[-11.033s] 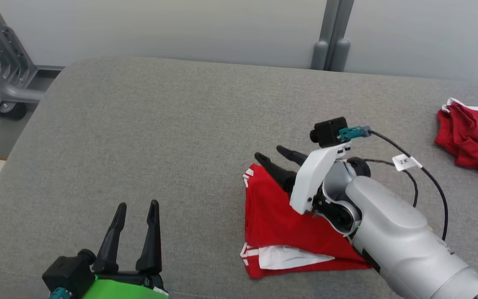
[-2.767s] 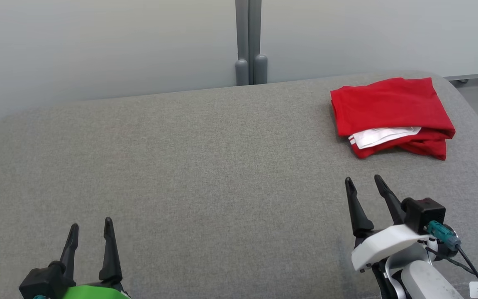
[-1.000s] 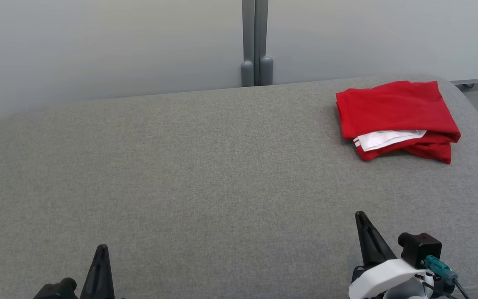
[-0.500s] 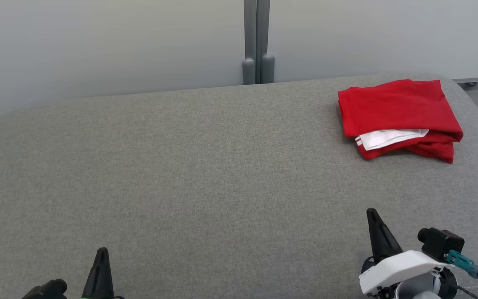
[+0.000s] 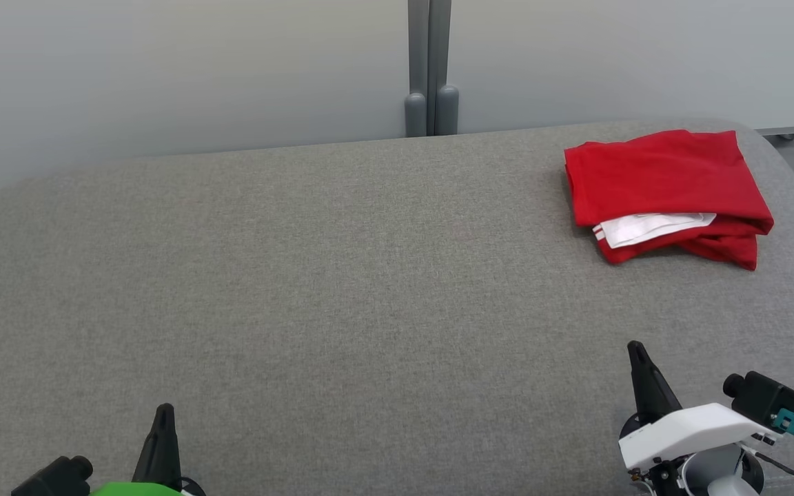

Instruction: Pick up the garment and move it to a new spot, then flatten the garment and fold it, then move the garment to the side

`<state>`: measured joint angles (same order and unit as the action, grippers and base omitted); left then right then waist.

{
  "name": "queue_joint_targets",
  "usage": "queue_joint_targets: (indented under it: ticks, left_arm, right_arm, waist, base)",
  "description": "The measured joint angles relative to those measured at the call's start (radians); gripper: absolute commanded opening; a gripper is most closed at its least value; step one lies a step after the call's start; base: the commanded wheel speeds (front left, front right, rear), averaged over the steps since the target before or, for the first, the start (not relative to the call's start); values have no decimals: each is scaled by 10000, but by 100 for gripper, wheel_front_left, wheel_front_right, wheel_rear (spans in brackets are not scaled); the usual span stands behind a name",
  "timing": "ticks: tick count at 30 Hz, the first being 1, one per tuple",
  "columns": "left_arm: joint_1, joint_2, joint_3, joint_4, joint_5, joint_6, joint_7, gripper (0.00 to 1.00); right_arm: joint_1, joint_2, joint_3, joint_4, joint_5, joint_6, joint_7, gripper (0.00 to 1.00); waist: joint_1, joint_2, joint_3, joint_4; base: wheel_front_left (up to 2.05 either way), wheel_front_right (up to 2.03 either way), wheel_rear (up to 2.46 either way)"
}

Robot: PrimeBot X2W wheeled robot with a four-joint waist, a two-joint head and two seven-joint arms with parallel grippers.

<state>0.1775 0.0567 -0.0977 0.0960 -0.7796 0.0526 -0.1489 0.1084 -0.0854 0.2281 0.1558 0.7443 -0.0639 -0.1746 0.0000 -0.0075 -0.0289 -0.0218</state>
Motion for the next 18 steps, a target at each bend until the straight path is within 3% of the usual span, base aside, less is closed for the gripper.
queue_joint_targets:
  ticks: [18]
  left_arm:
    - [-561, 35, 307, 407, -2240, -395, 529, 0]
  right_arm:
    - [-391, -75, -667, 155, 2456, 380, 539, 0]
  waist:
    - [0, 0, 88, 58]
  base:
    - [0, 0, 0]
